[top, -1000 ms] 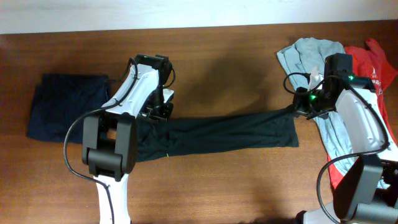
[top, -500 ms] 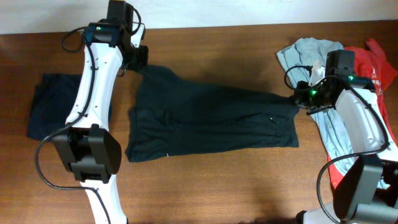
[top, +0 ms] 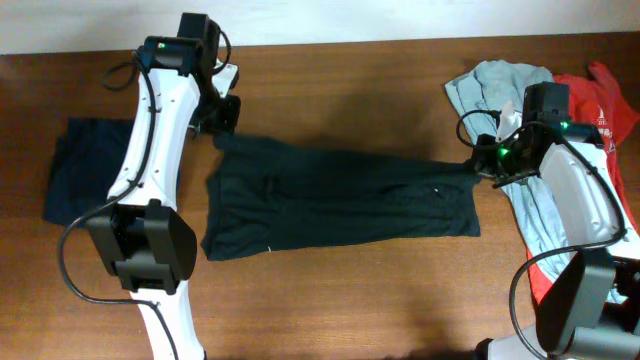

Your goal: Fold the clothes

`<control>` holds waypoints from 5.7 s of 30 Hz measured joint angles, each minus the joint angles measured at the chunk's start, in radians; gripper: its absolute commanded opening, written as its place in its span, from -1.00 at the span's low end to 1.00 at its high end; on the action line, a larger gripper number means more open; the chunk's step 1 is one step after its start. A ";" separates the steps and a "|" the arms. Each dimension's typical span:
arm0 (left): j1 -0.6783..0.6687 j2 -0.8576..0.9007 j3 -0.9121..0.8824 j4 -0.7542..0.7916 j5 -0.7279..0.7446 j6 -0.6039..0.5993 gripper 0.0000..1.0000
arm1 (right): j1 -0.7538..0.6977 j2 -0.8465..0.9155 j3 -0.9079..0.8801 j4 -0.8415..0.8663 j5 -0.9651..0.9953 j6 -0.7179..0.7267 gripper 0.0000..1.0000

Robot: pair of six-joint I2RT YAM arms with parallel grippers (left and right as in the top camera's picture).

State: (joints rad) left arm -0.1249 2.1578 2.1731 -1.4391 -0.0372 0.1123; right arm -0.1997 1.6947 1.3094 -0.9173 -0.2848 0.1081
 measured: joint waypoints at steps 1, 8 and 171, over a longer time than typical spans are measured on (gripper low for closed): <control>0.000 0.000 0.000 -0.031 0.001 0.000 -0.99 | 0.000 0.000 0.000 -0.019 0.000 0.000 -0.88; 0.000 0.000 0.000 -0.133 0.011 0.000 -0.99 | 0.000 0.000 0.000 -0.127 0.014 0.001 -0.67; -0.196 -0.188 -0.842 0.475 0.334 0.056 -0.99 | 0.000 0.000 0.000 -0.088 0.055 0.046 -0.14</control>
State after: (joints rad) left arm -0.3214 1.9694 1.3312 -0.9638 0.2970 0.1680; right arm -0.1997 1.6951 1.3090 -1.0050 -0.2295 0.1543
